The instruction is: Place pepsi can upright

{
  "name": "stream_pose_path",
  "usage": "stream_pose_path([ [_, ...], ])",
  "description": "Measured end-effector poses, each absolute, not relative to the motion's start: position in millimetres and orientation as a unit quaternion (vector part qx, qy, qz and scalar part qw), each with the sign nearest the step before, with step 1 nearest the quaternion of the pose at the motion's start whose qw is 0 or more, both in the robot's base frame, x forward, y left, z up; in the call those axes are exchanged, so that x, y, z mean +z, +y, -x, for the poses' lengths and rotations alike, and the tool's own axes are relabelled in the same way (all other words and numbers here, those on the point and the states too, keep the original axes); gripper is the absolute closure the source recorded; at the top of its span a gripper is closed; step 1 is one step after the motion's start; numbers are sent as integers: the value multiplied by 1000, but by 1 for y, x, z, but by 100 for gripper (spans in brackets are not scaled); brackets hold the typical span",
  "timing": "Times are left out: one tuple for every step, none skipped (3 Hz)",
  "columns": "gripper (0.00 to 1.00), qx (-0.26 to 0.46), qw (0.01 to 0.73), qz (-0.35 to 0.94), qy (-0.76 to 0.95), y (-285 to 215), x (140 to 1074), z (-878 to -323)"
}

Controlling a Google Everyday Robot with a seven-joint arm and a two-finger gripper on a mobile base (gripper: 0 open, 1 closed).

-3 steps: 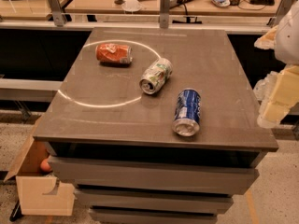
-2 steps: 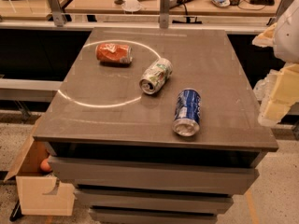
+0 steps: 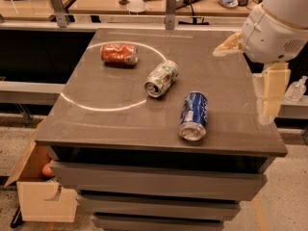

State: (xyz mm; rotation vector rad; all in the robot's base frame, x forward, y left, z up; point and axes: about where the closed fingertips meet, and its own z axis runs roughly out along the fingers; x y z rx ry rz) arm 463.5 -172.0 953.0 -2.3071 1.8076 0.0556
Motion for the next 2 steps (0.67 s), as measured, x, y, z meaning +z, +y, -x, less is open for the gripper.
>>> stream_pose_path([
  [0, 54, 114, 844, 521, -148, 938, -476],
  [0, 39, 130, 867, 480, -143, 938, -485],
])
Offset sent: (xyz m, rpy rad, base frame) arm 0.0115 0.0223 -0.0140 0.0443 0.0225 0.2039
